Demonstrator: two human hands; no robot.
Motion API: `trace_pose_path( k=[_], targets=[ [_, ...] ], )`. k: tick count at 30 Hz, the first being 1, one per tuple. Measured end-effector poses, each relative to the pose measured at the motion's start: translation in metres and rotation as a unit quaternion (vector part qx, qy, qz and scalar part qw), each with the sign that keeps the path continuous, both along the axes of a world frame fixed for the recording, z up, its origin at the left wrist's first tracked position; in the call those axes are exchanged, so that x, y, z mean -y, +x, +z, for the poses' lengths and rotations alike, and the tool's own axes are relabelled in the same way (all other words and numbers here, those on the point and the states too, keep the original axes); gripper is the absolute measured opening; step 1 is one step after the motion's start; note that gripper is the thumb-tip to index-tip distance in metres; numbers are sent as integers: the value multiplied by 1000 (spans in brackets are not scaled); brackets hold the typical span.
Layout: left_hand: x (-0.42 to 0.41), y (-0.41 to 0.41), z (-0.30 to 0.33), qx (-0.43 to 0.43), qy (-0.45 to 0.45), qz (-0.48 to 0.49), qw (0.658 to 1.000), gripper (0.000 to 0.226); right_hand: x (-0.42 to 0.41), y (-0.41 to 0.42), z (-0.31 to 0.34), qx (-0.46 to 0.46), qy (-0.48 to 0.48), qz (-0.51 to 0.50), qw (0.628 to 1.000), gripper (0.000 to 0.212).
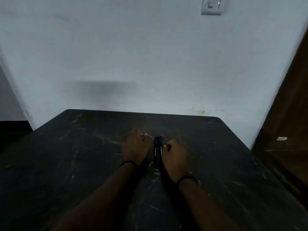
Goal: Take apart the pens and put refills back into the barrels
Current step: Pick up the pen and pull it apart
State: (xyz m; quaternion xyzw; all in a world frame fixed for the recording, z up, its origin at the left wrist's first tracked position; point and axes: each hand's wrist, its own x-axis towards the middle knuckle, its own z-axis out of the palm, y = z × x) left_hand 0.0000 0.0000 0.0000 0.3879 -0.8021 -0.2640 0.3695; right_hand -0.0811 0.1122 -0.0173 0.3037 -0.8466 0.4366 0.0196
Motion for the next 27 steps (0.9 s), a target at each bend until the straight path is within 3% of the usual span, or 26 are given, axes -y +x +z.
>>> trace_pose_path(
  k=[11, 23, 27],
  targets=[
    [28, -16, -16, -23, 25, 15, 999, 20, 16, -11, -1, -14, 111, -15, 994, 21],
    [29, -15, -18, -34, 8, -1, 999, 21, 11, -6, 5, -20, 131, -15, 991, 18],
    [26, -14, -17, -80, 18, -13, 997, 26, 8, -6, 7, -9, 88, -24, 996, 22]
  ],
)
